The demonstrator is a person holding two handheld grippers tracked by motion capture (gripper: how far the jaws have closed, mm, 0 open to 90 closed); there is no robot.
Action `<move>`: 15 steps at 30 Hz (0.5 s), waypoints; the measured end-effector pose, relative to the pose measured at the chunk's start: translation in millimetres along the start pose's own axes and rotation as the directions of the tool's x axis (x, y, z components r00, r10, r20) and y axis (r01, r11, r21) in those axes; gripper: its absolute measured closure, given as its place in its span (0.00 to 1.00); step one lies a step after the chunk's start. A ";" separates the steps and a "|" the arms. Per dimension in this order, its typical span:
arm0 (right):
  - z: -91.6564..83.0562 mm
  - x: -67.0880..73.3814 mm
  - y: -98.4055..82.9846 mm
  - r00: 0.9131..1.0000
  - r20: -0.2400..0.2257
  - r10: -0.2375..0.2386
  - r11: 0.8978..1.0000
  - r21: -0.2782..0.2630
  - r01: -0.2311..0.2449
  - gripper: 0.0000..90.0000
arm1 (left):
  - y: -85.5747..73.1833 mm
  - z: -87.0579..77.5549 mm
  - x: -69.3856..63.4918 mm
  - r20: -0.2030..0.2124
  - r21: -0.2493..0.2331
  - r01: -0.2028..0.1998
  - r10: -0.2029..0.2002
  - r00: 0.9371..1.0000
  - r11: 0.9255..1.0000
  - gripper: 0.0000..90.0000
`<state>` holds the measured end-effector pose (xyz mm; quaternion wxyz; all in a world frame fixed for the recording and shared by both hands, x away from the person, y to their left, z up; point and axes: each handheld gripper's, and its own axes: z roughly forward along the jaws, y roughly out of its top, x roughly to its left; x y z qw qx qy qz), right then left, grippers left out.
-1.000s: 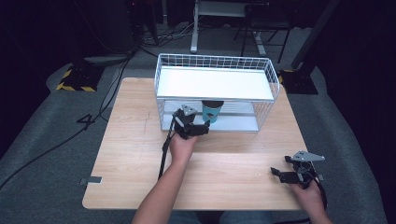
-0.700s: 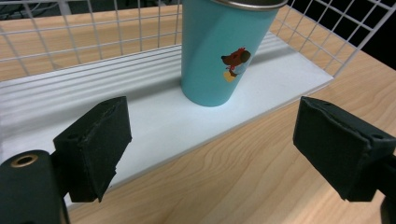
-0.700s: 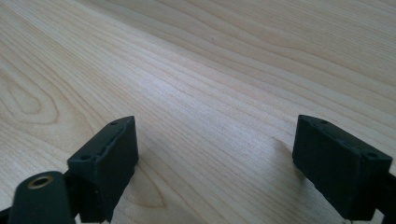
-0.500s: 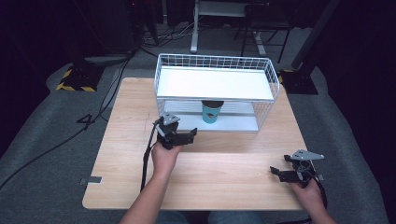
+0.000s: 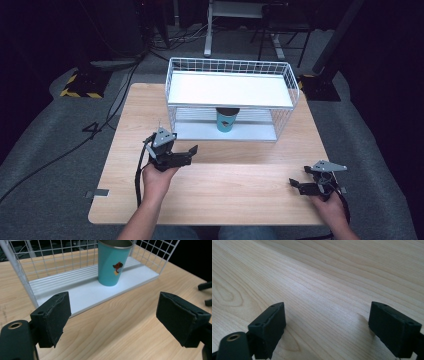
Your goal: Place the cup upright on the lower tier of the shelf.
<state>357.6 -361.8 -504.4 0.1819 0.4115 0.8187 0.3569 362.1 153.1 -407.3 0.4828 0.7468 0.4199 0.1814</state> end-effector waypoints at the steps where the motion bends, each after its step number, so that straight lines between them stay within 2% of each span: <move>1: 0.0 0.0 0.0 1.000 0.000 0.000 1.000 0.000 0.000 0.16 | -1.3 -3.6 0.5 0.001 0.005 -0.005 0.005 1.000 1.000 0.15; 5: 0.0 0.1 0.0 1.000 0.001 0.001 1.000 0.000 -0.001 0.16 | -9.0 -20.2 2.7 -0.010 0.002 -0.047 0.047 0.999 0.999 0.15; 8: 0.0 0.2 0.0 1.000 0.002 0.001 1.000 0.000 -0.001 0.16 | -17.9 -31.2 5.1 -0.016 0.003 -0.064 0.064 0.998 0.998 0.15; 15: 0.0 0.2 0.0 1.000 0.003 0.001 1.000 0.000 -0.001 0.16 | -38.1 -50.7 14.7 -0.028 0.060 -0.071 0.073 0.997 0.996 0.16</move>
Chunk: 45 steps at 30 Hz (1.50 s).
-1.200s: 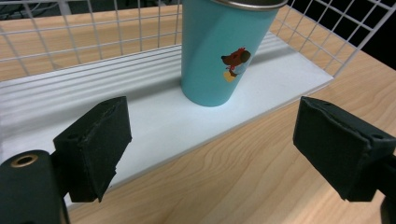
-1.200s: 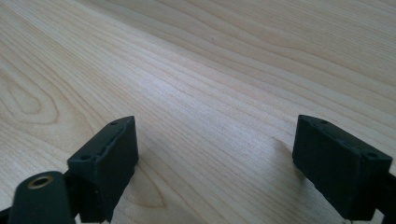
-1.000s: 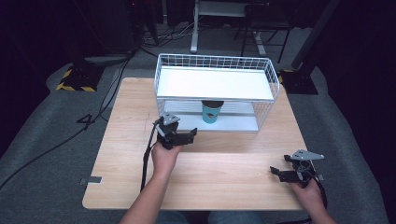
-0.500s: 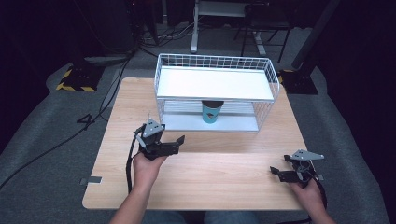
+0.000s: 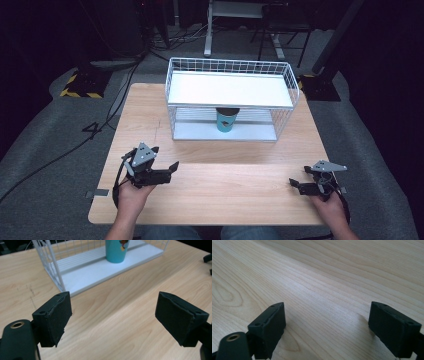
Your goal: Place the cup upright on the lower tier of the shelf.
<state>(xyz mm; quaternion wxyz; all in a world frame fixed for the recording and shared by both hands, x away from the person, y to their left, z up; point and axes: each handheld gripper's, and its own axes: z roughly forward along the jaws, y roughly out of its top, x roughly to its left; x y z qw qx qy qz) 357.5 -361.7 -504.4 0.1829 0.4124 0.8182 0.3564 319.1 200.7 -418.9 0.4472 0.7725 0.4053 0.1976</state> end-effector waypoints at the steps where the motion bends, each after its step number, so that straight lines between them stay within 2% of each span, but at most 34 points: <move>1: 0.0 0.0 0.0 1.000 0.000 0.000 1.000 0.000 0.000 0.16 | -2.4 -2.2 1.0 0.001 0.006 -0.005 0.005 1.000 1.000 0.16; 5: -0.2 0.4 -0.1 1.000 0.005 0.002 1.000 0.000 -0.002 0.16 | -15.2 -10.5 0.6 0.015 0.026 0.006 -0.007 1.000 1.000 0.16; 9: -0.3 0.7 -0.2 1.000 0.007 0.005 1.000 0.000 -0.005 0.16 | -30.2 -16.4 1.8 0.006 0.005 0.026 -0.026 1.000 1.000 0.16; 11: -0.3 0.7 -0.2 1.000 0.007 0.006 1.000 0.000 -0.006 0.16 | -37.0 -15.5 4.7 0.011 0.037 0.048 -0.048 0.999 0.998 0.16; 14: -0.3 0.8 -0.3 1.000 0.008 0.006 1.000 0.000 -0.006 0.16 | -45.3 -14.7 9.2 -0.010 0.066 0.060 -0.059 0.998 0.996 0.16; 19: -0.4 0.9 -0.3 1.000 0.009 0.007 1.000 0.000 -0.007 0.16 | -56.8 -9.6 16.4 -0.023 0.102 0.061 -0.059 0.998 0.993 0.16; 25: -0.4 0.9 -0.3 1.000 0.009 0.007 1.000 0.000 -0.007 0.16 | -73.2 -3.9 29.5 -0.024 0.161 0.086 -0.084 0.996 0.983 0.16; 28: -0.4 0.9 -0.3 1.000 0.009 0.007 1.000 0.000 -0.007 0.16 | -79.0 -1.5 34.3 -0.037 0.182 0.100 -0.095 0.995 0.978 0.16; 34: -0.4 0.9 -0.3 1.000 0.009 0.007 1.000 0.000 -0.007 0.16 | -86.7 4.9 39.3 -0.052 0.251 0.082 -0.071 0.996 0.965 0.16; 36: -0.4 0.9 -0.3 1.000 0.009 0.007 1.000 0.000 -0.007 0.16 | -87.9 6.1 39.3 -0.057 0.260 0.079 -0.067 0.996 0.962 0.16; 43: -0.6 1.2 -0.5 1.000 0.010 0.008 1.000 -0.001 -0.008 0.16 | -89.4 8.1 39.4 -0.056 0.267 0.056 -0.043 0.997 0.962 0.15; 45: -0.6 1.1 -0.5 1.000 0.010 0.008 1.000 0.000 -0.008 0.16 | -91.5 9.7 39.2 -0.067 0.253 0.034 -0.018 0.998 0.967 0.15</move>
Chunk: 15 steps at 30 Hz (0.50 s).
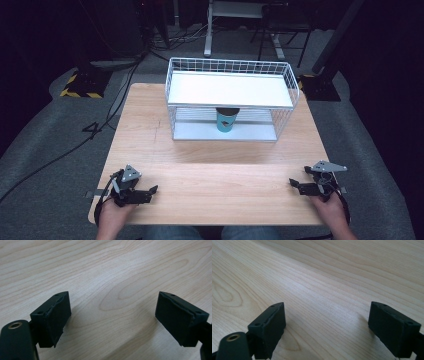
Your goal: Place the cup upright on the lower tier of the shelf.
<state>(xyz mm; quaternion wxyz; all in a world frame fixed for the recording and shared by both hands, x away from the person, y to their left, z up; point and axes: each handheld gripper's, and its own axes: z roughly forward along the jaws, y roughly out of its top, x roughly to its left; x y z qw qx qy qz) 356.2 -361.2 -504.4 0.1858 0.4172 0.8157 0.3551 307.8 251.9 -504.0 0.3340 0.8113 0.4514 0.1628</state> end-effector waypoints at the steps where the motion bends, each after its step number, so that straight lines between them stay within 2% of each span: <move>1: 0.0 0.0 0.0 1.000 0.000 0.000 1.000 0.000 0.000 0.16 | 0.1 0.3 -0.2 -0.006 0.006 -0.017 0.017 1.000 1.000 0.15; 15: -0.2 0.4 0.1 1.000 -0.002 0.007 1.000 -0.005 -0.007 0.19 | 1.3 2.1 -1.2 -0.006 0.016 -0.017 0.017 1.000 1.000 0.10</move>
